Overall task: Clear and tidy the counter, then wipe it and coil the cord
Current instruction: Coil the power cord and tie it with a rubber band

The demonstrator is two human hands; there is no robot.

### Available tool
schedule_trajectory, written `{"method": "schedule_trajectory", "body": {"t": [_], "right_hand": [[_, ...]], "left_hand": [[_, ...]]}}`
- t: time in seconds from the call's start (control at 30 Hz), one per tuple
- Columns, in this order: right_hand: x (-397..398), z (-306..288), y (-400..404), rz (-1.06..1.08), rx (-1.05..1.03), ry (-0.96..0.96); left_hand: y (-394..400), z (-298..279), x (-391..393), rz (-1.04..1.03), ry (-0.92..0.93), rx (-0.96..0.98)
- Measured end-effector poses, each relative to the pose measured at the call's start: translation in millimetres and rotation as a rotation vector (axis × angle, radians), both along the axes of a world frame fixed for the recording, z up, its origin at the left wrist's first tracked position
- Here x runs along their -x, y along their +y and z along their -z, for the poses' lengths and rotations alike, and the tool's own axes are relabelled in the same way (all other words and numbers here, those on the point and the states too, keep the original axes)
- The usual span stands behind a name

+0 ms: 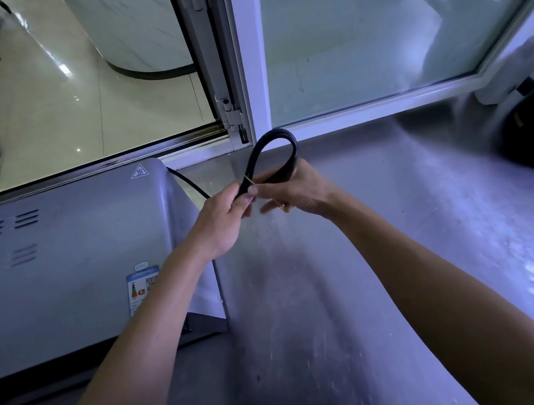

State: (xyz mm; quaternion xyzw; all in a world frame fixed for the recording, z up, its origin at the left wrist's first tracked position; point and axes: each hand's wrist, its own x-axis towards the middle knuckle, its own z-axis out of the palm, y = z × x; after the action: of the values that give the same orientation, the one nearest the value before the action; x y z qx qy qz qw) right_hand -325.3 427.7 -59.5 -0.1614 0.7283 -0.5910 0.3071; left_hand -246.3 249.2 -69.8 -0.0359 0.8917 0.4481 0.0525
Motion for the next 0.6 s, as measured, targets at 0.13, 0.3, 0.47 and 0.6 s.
{"method": "schedule_trajectory", "body": {"t": [0.13, 0.3, 0.47, 0.6], "right_hand": [[-0.3, 3.7, 8.8, 0.038, 0.019, -0.072], [-3.3, 3.1, 10.1, 0.049, -0.175, 0.172], [-5.3, -4.1, 6.6, -0.039, -0.206, 0.318], [-8.8, -17.8, 5.4, -0.195, -0.270, 0.445]], "left_hand": [[-0.9, 0.9, 1.5, -0.035, 0.012, -0.056], [-2.6, 3.5, 3.3, -0.048, 0.014, -0.093], [-3.8, 5.4, 3.7, -0.058, 0.001, -0.103], [-2.4, 1.1, 5.5, -0.107, -0.003, -0.149]]}}
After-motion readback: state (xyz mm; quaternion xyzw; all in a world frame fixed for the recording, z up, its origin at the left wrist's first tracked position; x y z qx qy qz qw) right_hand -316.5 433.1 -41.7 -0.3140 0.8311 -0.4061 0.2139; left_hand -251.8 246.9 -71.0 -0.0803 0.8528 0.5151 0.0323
